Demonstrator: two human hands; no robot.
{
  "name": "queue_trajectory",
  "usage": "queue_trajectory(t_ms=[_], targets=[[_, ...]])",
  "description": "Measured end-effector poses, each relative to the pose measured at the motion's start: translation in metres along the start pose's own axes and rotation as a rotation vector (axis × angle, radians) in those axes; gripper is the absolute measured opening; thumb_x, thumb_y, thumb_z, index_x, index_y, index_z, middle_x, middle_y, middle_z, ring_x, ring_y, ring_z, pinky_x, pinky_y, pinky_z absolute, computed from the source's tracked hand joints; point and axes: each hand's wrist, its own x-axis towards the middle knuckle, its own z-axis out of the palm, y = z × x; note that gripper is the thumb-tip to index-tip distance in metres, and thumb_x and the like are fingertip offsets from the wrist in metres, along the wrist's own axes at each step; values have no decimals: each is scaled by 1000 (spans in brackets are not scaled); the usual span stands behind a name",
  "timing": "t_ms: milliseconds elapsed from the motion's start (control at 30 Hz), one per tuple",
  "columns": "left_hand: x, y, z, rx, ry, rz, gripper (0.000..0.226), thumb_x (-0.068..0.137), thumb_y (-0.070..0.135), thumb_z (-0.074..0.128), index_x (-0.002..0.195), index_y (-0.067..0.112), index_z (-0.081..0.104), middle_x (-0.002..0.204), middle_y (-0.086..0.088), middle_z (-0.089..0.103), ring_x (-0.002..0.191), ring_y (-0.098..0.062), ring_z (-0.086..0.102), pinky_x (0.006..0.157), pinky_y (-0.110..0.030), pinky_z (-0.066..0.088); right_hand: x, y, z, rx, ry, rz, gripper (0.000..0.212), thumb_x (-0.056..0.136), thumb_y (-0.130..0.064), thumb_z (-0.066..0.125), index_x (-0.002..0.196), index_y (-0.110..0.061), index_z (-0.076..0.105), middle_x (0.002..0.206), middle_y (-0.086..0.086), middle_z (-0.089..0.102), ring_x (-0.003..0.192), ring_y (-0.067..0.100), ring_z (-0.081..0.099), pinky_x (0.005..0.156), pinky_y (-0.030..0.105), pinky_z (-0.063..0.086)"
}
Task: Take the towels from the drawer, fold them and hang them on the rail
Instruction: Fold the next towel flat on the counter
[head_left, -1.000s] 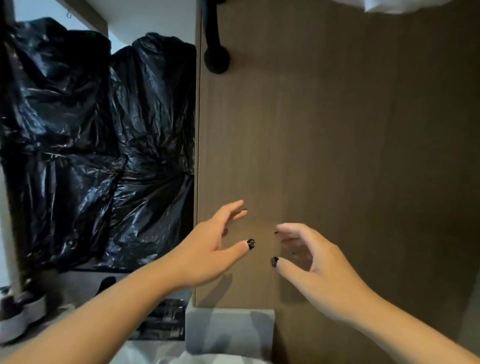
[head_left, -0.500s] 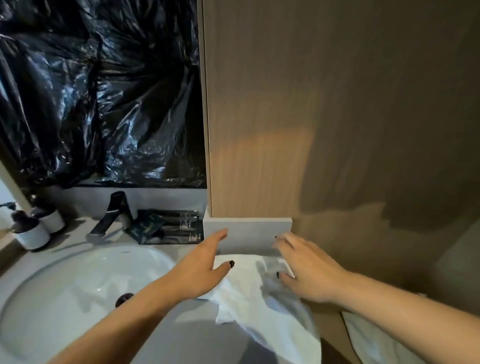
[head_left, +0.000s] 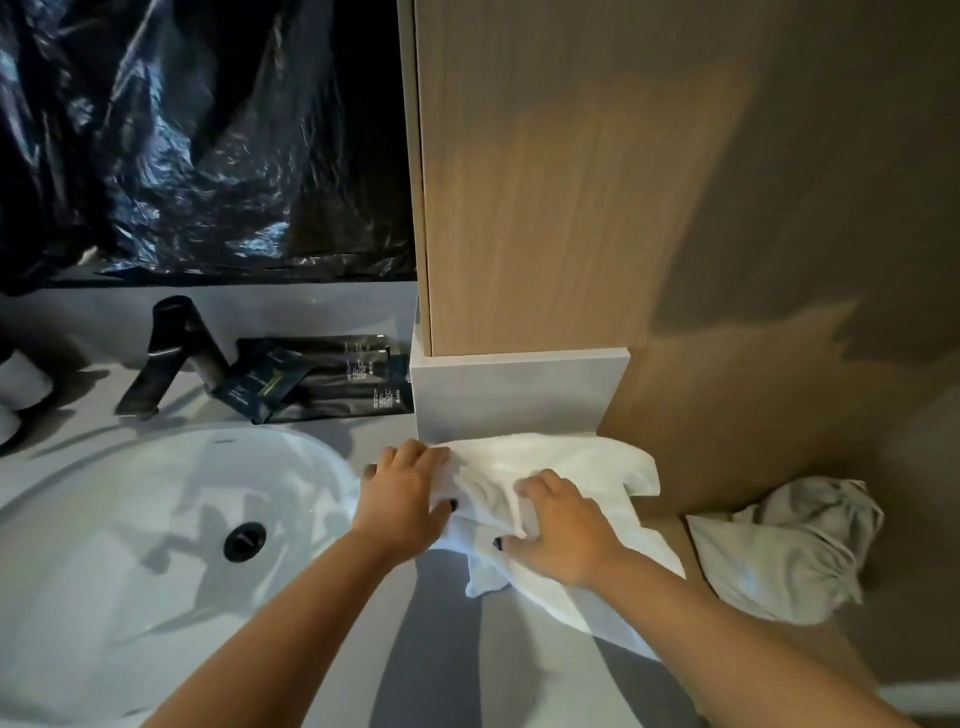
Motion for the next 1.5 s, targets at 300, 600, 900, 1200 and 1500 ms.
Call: queue_trajectory(t_ms=[300, 600, 900, 1200, 1500], targets=[[-16, 23, -6, -395, -52, -54, 8, 84, 50, 69, 82, 44, 65, 78, 15, 65, 74, -8, 56, 60, -15, 38, -26, 11, -22, 183, 189, -6, 13, 100, -25, 45, 92, -19, 53, 90, -3, 61, 88, 24, 59, 74, 33, 42], [-51, 74, -48, -720, 203, 72, 17, 87, 19, 71, 73, 24, 63, 69, 14, 63, 61, 0, 54, 56, -15, 40, -84, 9, -88, 340, 318, -142, 21, 100, -32, 50, 81, -23, 51, 69, -4, 54, 68, 21, 52, 67, 44, 43], [-119, 139, -94, -681, 399, 210, 41, 74, 19, 81, 67, 20, 41, 53, 16, 48, 50, -5, 40, 49, -16, 33, -182, 11, -153, 200, 436, -240, 27, 99, -34, 52, 77, -18, 49, 69, 5, 56, 69, 24, 52, 65, 46, 44], [-233, 191, -99, -602, 480, 224, 55, 77, 44, 79, 57, 21, 33, 48, 12, 38, 48, -8, 33, 47, -22, 27, -289, 13, -190, 35, 542, -404, 27, 96, -41, 54, 100, -18, 67, 85, 2, 69, 81, 22, 62, 74, 44, 52], [-327, 174, -82, -535, 464, 82, 52, 82, 36, 77, 56, 18, 35, 50, 9, 36, 48, -6, 31, 47, -22, 22, -339, 20, -177, 90, 640, -402, 20, 92, -38, 61, 94, -20, 70, 84, -1, 69, 78, 19, 62, 74, 44, 54]])
